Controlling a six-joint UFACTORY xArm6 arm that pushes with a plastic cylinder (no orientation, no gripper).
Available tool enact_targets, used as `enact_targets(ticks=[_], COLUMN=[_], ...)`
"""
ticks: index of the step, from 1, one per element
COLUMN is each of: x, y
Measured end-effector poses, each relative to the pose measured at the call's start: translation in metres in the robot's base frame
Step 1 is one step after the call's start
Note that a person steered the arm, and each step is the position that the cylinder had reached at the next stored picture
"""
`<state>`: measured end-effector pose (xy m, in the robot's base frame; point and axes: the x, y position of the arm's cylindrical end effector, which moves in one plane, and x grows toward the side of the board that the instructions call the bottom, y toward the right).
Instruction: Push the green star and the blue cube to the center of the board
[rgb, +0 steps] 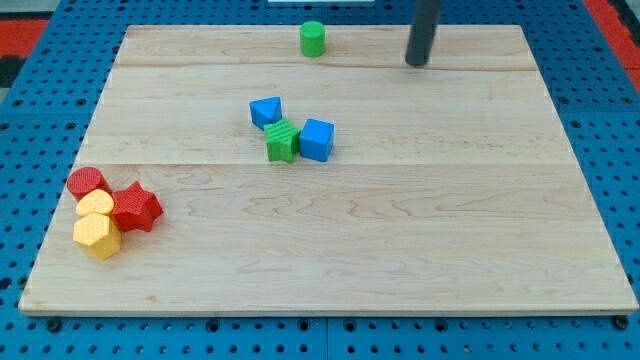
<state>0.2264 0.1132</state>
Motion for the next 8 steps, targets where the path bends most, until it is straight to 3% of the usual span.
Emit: enact_targets(ticks=[1, 3, 5, 6, 7, 8], x=[-0.035, -0.028, 0.042, 0.014, 0.044, 0.084], y=[-0.033, -0.151, -0.169, -0.193, -0.222, -0.177])
